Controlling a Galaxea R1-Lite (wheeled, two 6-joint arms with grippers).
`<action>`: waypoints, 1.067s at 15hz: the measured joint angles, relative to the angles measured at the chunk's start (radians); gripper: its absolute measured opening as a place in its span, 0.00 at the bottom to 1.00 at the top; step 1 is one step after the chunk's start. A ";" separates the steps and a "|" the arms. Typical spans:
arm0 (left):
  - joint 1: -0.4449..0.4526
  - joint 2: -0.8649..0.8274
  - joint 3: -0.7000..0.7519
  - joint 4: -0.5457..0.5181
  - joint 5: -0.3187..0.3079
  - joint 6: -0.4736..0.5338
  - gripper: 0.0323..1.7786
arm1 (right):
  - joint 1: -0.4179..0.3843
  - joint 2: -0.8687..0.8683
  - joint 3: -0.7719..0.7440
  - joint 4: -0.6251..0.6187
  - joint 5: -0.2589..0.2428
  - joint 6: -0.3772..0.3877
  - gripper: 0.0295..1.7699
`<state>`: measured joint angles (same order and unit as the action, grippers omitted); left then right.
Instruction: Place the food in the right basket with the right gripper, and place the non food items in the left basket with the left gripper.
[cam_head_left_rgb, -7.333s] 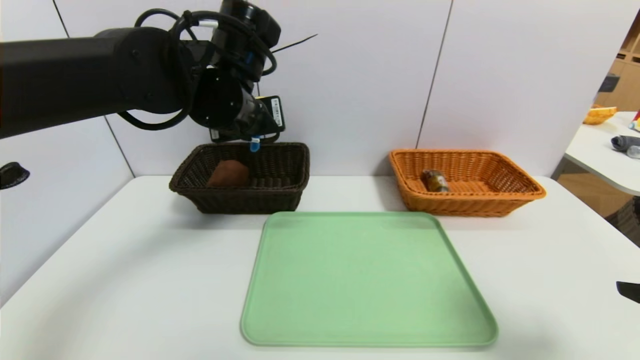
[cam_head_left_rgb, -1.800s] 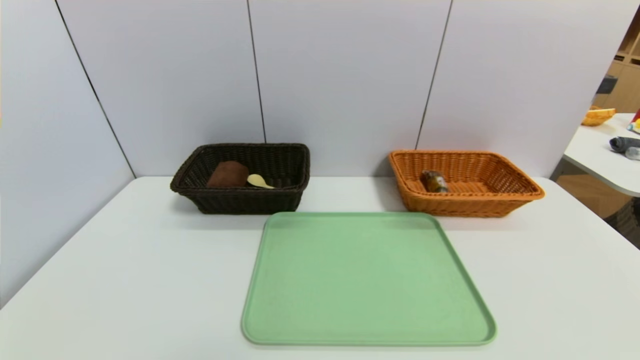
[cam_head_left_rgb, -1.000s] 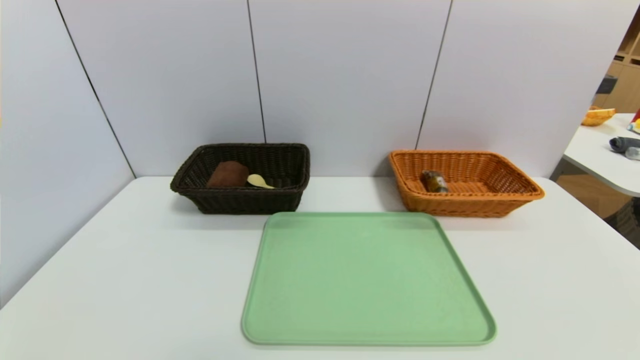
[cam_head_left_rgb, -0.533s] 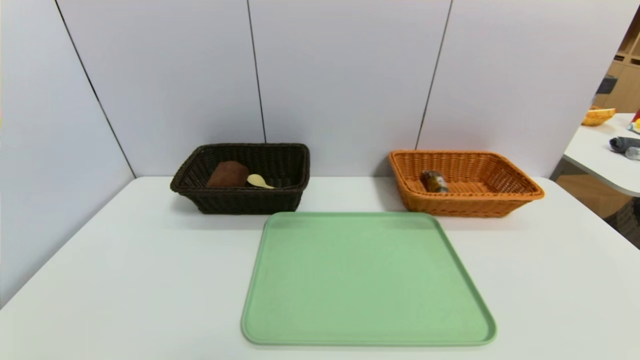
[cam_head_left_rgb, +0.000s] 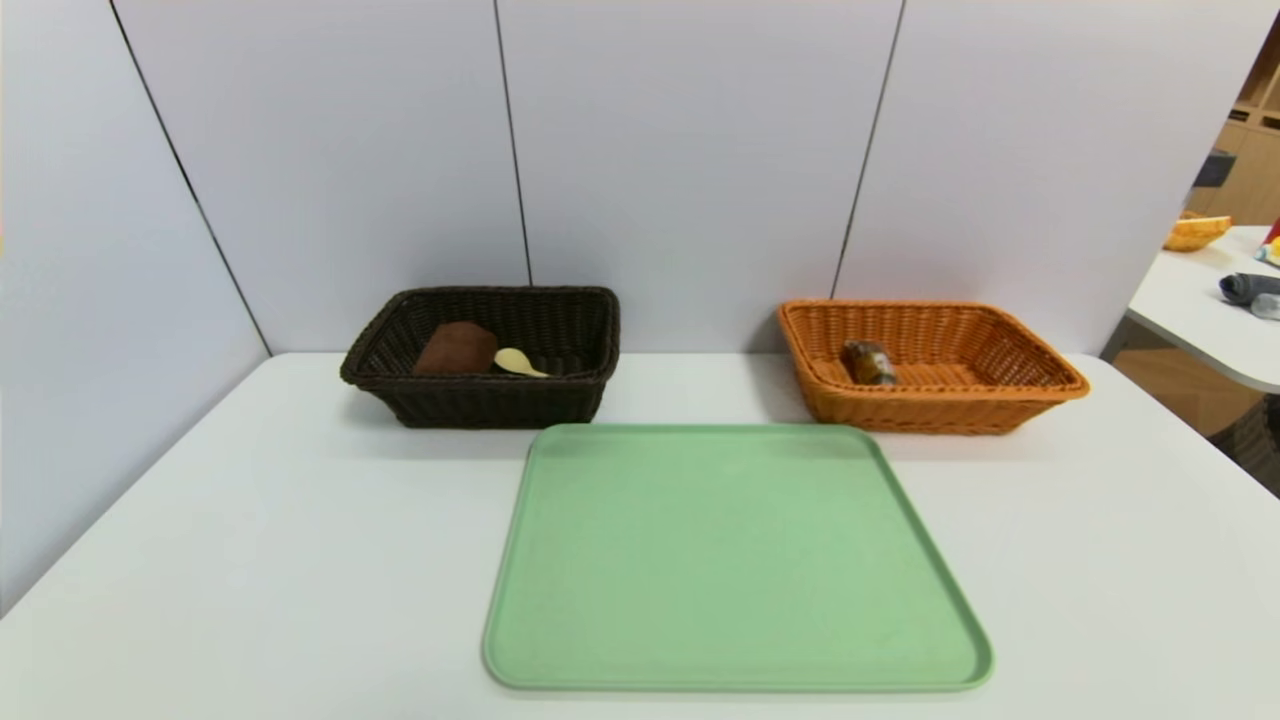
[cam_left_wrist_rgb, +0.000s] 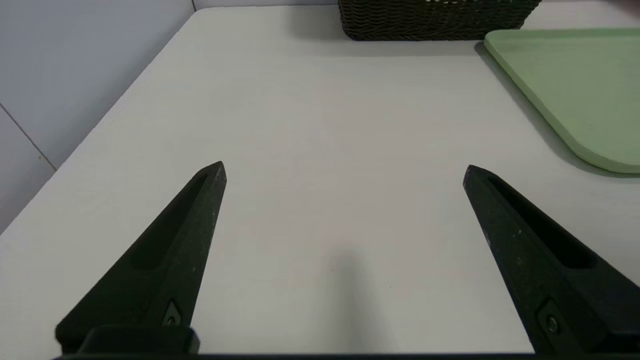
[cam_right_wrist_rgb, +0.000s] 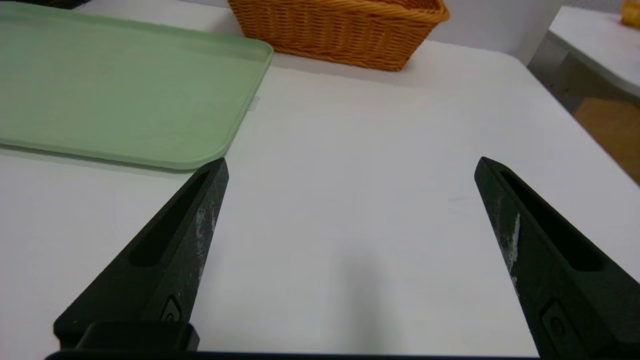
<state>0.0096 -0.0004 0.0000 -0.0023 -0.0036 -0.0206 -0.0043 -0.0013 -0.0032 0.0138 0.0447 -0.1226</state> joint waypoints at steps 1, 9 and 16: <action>0.001 0.000 0.000 -0.001 0.001 -0.021 0.95 | 0.000 0.000 -0.001 -0.005 -0.011 0.037 0.96; 0.000 0.000 0.000 0.003 0.005 -0.031 0.95 | 0.001 0.000 0.001 -0.012 -0.041 0.093 0.96; 0.000 0.000 0.000 0.003 0.005 -0.031 0.95 | 0.000 0.000 0.001 -0.012 -0.053 0.128 0.96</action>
<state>0.0091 -0.0004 0.0000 0.0004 0.0013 -0.0515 -0.0038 -0.0013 -0.0017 0.0017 -0.0085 0.0051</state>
